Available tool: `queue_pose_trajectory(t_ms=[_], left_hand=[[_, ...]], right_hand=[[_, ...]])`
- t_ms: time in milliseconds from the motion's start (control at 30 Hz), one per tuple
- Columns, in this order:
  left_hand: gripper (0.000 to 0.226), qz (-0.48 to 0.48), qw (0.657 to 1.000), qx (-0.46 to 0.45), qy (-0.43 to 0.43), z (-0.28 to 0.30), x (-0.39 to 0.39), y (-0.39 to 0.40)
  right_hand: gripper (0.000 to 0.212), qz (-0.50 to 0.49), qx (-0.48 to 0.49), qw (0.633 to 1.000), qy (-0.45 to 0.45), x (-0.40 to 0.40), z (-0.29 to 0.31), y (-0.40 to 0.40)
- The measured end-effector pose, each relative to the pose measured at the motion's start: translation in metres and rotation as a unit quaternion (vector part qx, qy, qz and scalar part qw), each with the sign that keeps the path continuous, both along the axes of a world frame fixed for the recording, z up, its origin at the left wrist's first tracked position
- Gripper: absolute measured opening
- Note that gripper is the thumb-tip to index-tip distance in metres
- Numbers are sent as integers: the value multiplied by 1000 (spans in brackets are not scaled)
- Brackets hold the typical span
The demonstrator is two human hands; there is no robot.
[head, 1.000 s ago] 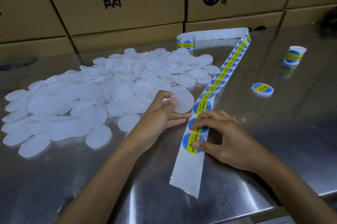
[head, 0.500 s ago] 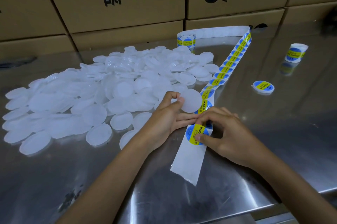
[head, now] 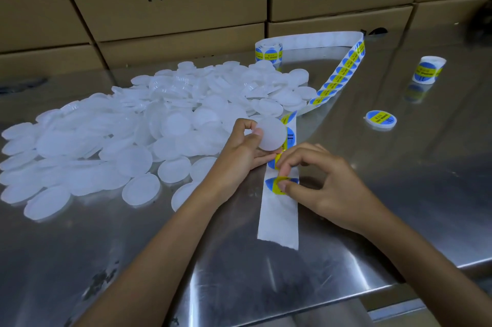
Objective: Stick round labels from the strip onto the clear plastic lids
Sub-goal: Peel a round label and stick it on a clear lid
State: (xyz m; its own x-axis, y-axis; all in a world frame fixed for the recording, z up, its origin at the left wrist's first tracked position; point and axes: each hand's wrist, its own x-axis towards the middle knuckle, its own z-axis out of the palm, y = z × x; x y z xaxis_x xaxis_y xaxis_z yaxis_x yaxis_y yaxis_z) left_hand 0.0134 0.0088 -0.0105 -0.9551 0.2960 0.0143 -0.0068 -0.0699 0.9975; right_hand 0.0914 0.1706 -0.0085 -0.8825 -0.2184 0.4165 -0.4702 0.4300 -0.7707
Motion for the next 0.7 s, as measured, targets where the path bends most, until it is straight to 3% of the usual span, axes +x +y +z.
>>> queue_pose_trajectory(t_ms=[133,300,400,500,700], left_hand=[[6,28,998,-37,31,0,-2,-2],[5,48,999,-6,-4,-1,-5,-4],[8,50,993,87,-62,1,-6,-9],[28,43,982,162,-92,5,-7,-14],[24,17,963,252,-99,11,-10,-23]], right_hand=[[16,46,-66,993,-81,2,5,3],[12,151,-221,944,-193,0,22,13],[17,108,-285,937,-172,-23,42,17],[22,68,-280,943,-166,-56,58,10],[20,-8,-270,948,-169,-93,50,-21]])
